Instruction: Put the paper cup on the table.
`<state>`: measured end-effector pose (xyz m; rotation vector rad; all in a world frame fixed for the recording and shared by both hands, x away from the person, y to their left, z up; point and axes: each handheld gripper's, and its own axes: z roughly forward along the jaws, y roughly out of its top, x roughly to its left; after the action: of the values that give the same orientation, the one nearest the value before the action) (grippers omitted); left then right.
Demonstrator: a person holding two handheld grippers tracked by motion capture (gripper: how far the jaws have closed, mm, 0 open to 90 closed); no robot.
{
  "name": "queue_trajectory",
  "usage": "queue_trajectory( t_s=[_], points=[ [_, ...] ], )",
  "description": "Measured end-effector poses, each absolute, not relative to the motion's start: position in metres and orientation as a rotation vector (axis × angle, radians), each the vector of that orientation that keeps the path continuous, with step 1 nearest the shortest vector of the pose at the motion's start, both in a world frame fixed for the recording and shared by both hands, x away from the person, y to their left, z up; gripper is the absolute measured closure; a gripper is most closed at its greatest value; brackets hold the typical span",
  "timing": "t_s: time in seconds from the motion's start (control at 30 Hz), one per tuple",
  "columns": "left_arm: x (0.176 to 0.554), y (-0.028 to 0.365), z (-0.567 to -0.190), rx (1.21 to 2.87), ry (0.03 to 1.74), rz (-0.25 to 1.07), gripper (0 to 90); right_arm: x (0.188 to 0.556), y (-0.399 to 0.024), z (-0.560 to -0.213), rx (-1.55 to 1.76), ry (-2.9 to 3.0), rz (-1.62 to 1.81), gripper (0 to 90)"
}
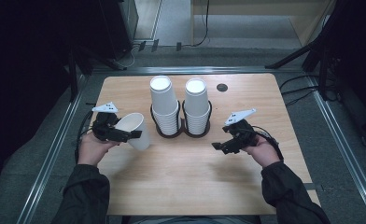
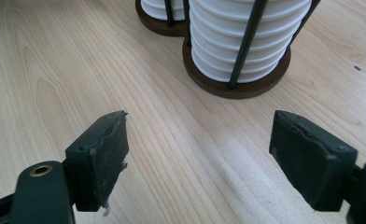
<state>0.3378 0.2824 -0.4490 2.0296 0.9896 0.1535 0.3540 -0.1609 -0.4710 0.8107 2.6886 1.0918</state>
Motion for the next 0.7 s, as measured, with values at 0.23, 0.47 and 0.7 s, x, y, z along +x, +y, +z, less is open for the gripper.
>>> queue_trajectory(
  t_s=[0.23,0.47,0.7],
  points=[
    [0.349,0.303,-0.454,1.992,1.074,0.146,16.2,0.352,-0.160,-0.474,0.801,2.699,1.078,19.9],
    [0.360,0.310,-0.461,2.027,1.118,0.207,15.8,0.349,-0.162,-0.478,0.795,2.718,1.062,19.9],
    [0.375,0.309,-0.466,2.054,1.141,0.256,15.3,0.346,-0.167,-0.483,0.825,2.722,1.041,19.9]
  ],
)
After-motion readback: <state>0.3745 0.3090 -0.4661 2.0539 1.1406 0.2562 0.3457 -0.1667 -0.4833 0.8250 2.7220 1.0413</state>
